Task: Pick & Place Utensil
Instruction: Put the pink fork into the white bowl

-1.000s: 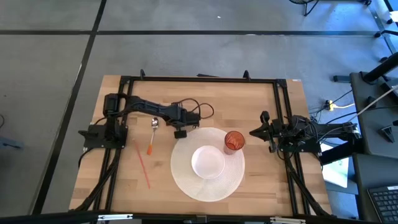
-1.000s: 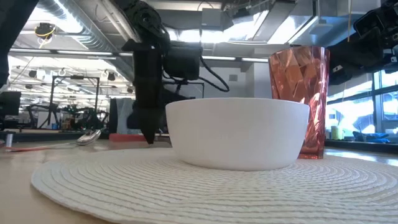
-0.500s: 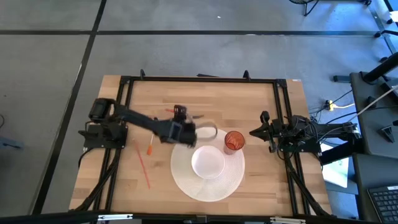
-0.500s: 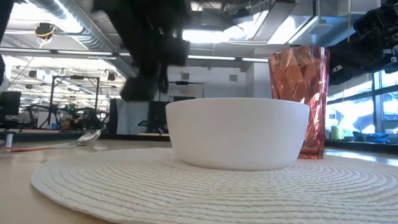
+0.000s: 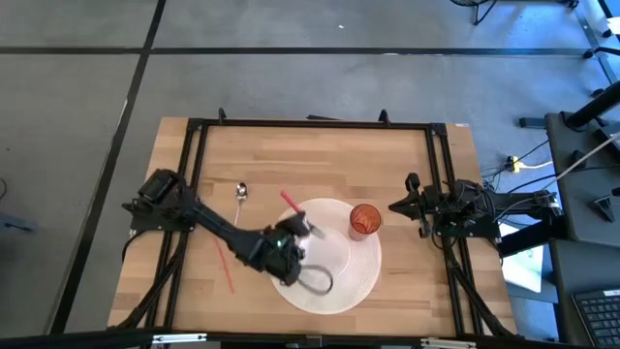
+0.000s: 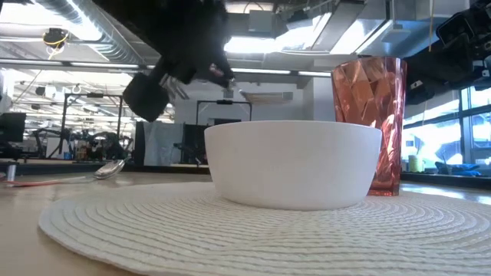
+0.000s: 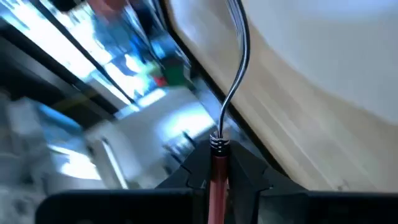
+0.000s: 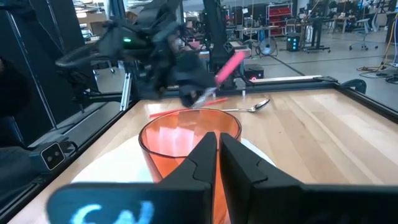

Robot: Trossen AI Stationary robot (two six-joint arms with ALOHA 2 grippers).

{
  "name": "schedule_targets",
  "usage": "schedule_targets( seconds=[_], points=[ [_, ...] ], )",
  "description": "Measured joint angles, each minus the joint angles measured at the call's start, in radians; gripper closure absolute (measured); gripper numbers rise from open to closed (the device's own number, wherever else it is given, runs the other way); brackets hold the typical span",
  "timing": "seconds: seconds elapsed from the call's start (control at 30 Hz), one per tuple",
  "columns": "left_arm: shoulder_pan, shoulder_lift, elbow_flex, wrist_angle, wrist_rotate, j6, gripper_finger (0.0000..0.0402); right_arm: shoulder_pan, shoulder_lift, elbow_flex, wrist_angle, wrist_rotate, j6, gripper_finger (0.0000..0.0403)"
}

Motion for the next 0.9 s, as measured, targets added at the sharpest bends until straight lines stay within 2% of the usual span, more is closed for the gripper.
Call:
schedule_targets(
  seconds=[0.07, 0.2, 0.53, 0.77, 0.9],
  points=[
    [-0.022, 0.017, 0.0, 0.084, -0.009, 0.097, 0.0376, 0.0, 0.0, 0.0, 0.0, 0.0, 0.0, 0.0382],
    [-0.028, 0.058, 0.0, 0.148, -0.007, 0.211, 0.0376, 0.0, 0.0, 0.0, 0.0, 0.0, -0.003, 0.0382],
    [-0.019, 0.16, 0.0, 0.19, 0.01, 0.276, 0.0376, 0.0, 0.0, 0.0, 0.0, 0.001, -0.004, 0.0382],
    [-0.019, 0.174, 0.0, 0.231, 0.027, 0.312, 0.0376, 0.0, 0.0, 0.0, 0.0, 0.0, -0.011, 0.0382],
    [-0.019, 0.173, 0.005, 0.236, 0.026, 0.313, 0.0346, 0.0, 0.0, 0.0, 0.0, 0.0, -0.01, 0.0382]
  ],
)
